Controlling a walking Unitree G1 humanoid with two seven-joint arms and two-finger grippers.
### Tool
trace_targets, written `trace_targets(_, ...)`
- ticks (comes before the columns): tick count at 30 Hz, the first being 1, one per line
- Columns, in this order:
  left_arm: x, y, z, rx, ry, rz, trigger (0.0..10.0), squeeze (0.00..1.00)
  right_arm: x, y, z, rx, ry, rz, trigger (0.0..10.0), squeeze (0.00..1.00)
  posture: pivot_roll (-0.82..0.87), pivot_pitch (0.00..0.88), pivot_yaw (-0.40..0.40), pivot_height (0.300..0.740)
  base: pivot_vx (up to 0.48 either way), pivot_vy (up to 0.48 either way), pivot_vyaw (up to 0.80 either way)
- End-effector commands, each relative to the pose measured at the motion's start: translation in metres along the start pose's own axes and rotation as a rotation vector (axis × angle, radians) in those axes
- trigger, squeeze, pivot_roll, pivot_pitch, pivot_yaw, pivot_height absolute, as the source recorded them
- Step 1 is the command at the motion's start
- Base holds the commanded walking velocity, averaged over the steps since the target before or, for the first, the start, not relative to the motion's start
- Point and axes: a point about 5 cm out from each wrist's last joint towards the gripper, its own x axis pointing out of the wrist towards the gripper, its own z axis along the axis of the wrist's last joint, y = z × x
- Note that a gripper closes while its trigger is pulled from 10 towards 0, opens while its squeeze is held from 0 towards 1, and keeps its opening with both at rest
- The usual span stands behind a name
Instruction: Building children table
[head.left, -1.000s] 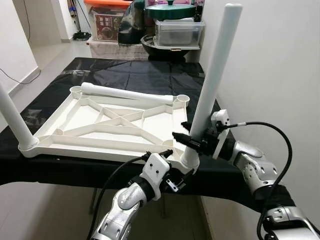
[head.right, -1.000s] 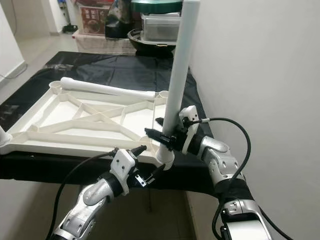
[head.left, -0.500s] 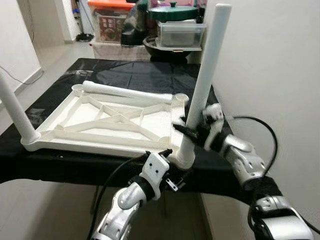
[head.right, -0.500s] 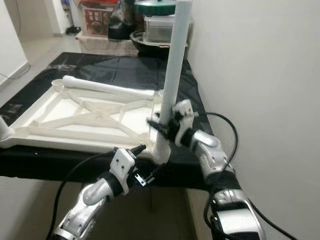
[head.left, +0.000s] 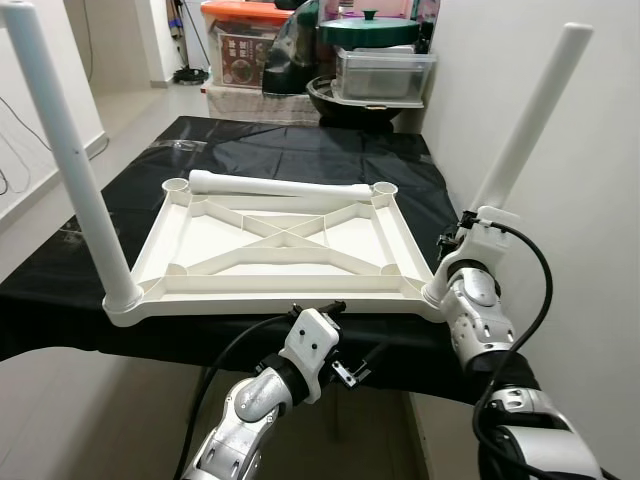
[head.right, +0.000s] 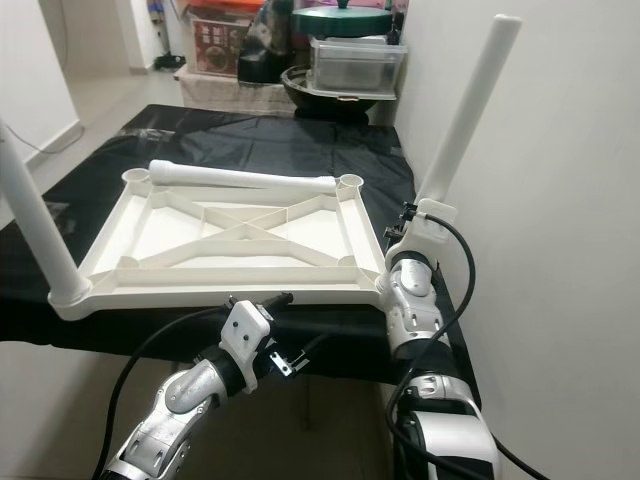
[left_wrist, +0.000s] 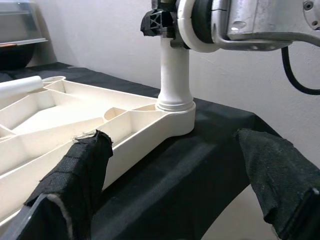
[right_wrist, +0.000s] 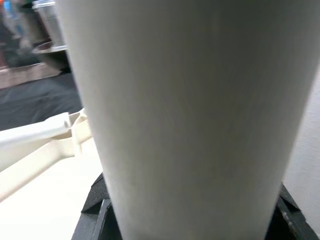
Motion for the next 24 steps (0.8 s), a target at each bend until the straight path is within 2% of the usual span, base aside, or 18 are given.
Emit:
trace_targets(1,-0.001,-0.001,-0.001,0.003,0.006,-0.007,10.0,0.0,-0.001,-0.01,-0.015,0.122,0.099,-0.11,0.0,0.0,0.1,0.0,-0.077,0.74,0.0,0.0,0.0)
trace_targets(2,-0.001,-0.001,-0.001,0.004,0.006,-0.006,10.0,0.0,-0.002,-0.005,-0.015,0.119,0.087,-0.101,10.0,0.0,0.11,0.0,-0.079,0.74,0.0,0.0,0.0)
trace_targets(3,-0.001,-0.001,-0.001,0.004,0.006,-0.005,10.0,0.0,-0.003,0.001,-0.013,0.115,0.066,-0.06,10.0,1.0,0.1,0.0,-0.078,0.74,0.0,0.0,0.0)
trace_targets(7,-0.001,0.0,-0.001,0.004,0.006,-0.005,10.0,0.0,-0.004,0.005,-0.01,0.105,0.026,-0.017,10.0,1.0,0.1,0.0,-0.078,0.74,0.0,0.0,0.0)
trace_targets(9,-0.001,0.0,-0.001,0.003,0.007,-0.004,10.0,0.0,-0.003,0.01,-0.001,0.099,-0.047,0.063,10.0,0.97,0.1,0.0,-0.078,0.74,0.0,0.0,0.0)
trace_targets(10,-0.001,0.0,-0.001,0.002,0.007,-0.005,10.0,0.0,-0.001,0.01,0.006,0.124,-0.077,0.17,10.0,0.0,0.1,0.0,-0.074,0.74,0.0,0.0,0.0)
trace_targets(11,-0.001,0.0,-0.001,0.002,0.006,-0.005,10.0,0.0,0.0,0.011,0.01,0.143,-0.095,0.246,10.0,0.0,0.1,0.0,-0.074,0.74,0.0,0.0,0.0)
trace_targets(12,-0.001,0.0,-0.001,0.002,0.006,-0.005,10.0,0.0,0.0,0.011,0.01,0.143,-0.095,0.246,10.0,0.0,0.1,0.0,-0.074,0.74,0.0,0.0,0.0)
trace_targets(15,0.0,0.0,0.0,0.001,0.005,-0.005,10.0,0.0,0.002,0.005,0.02,0.136,-0.081,0.531,10.0,0.0,0.1,0.0,-0.074,0.74,0.0,0.0,0.0)
trace_targets(16,0.0,0.0,0.0,0.001,0.005,-0.005,10.0,0.0,0.002,0.005,0.02,0.136,-0.081,0.531,10.0,0.0,0.1,0.0,-0.074,0.74,0.0,0.0,0.0)
trace_targets(17,0.0,0.0,-0.001,0.001,0.005,-0.005,10.0,0.0,0.002,0.004,0.021,0.13,-0.068,0.598,10.0,0.0,0.1,0.0,-0.074,0.74,0.0,0.0,0.0)
trace_targets(18,0.0,-0.001,-0.001,0.0,0.005,-0.006,10.0,0.0,-0.002,0.005,0.022,0.141,-0.036,0.714,10.0,0.0,0.1,0.0,-0.074,0.74,0.0,0.0,0.0)
trace_targets(19,0.0,-0.001,-0.001,0.0,0.005,-0.006,10.0,0.0,-0.002,0.005,0.022,0.141,-0.036,0.714,10.0,0.0,0.1,0.0,-0.074,0.74,0.0,0.0,0.0)
trace_targets(20,0.0,-0.001,-0.001,0.0,0.005,-0.007,10.0,0.0,-0.006,0.006,0.022,0.147,-0.015,0.81,10.0,0.0,0.1,0.0,-0.071,0.74,0.0,0.0,0.0)
trace_targets(21,0.0,-0.001,-0.001,0.0,0.005,-0.007,10.0,0.0,-0.006,0.006,0.022,0.147,-0.015,0.81,10.0,0.0,0.1,0.0,-0.071,0.74,0.0,0.0,0.0)
trace_targets(23,0.0,-0.001,-0.001,0.0,0.004,-0.008,10.0,0.0,-0.024,0.007,0.021,0.08,0.038,1.091,10.0,0.0,0.1,0.0,-0.074,0.74,0.0,0.0,0.0)
trace_targets(24,0.0,-0.001,-0.001,0.0,0.004,-0.008,10.0,0.0,-0.024,0.007,0.021,0.08,0.038,1.091,10.0,0.0,0.1,0.0,-0.074,0.74,0.0,0.0,0.0)
